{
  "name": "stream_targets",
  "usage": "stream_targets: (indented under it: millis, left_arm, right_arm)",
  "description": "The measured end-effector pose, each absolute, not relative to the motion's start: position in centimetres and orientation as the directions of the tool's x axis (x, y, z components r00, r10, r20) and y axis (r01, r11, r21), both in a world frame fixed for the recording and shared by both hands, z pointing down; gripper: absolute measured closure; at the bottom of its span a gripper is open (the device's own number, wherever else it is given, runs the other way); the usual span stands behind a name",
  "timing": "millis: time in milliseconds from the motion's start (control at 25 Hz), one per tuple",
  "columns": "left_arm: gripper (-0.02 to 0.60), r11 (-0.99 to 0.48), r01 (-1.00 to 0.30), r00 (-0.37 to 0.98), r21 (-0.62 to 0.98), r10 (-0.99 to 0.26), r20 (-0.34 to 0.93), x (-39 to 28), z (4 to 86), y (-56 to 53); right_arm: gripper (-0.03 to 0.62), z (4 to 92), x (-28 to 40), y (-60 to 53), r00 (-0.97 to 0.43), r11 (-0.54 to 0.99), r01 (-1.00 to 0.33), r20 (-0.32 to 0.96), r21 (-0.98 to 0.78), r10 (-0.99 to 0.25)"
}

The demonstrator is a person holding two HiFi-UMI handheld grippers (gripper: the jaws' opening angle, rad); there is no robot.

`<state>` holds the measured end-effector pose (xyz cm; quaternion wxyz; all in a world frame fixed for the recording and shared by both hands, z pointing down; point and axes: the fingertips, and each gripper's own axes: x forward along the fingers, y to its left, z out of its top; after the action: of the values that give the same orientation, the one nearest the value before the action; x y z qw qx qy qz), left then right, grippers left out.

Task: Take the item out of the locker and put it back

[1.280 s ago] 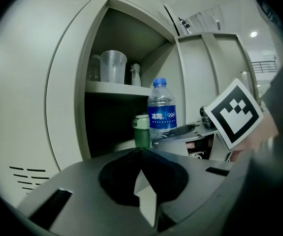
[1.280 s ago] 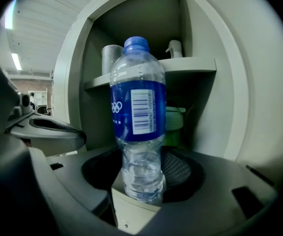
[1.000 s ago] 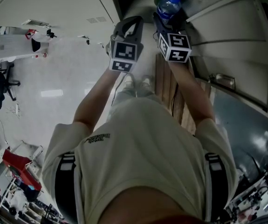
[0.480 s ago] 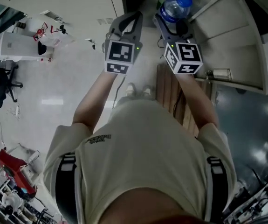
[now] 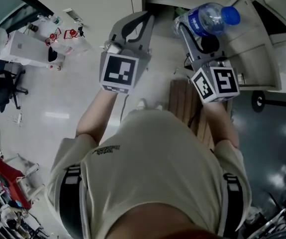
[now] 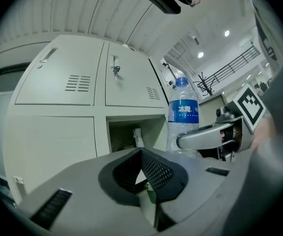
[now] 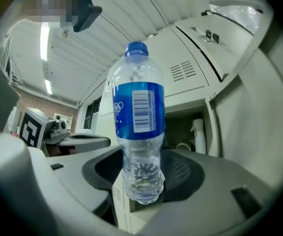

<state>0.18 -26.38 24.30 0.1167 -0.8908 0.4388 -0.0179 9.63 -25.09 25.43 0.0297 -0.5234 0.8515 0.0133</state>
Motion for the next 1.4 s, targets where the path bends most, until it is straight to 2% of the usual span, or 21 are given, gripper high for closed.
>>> stream_targets:
  millis: [640,880,1160,1400]
  left_arm:
    - [0.568,-0.616,-0.768,0.635,-0.174,-0.769,-0.081,0.1,24.8,-20.7]
    - [0.568,-0.564,-0.808,0.579,-0.169,-0.814,-0.050,-0.9,26.3,-20.6]
    - [0.568,-0.574,-0.804,0.582,-0.157,-0.813,-0.006,-0.8,27.4,-20.2]
    - [0.568,-0.584,-0.802,0.592,-0.124,-0.805,-0.043,-1.2,26.7,-19.7]
  right_arm:
    - [0.359,24.7,9.3,-18.2,-0.472,0.460,-0.881,-0.133,0.112,-0.872]
    - [0.358,25.6,8.5,-17.4,-0.507,0.497,-0.861,-0.114,0.107,-0.854]
    - [0.358,26.3,8.2,-16.9,-0.522,0.515,-0.853,-0.093,0.090,-0.848]
    - [0.358,26.4,8.1,-16.5,-0.528,0.523,-0.849,-0.081,0.080,-0.845]
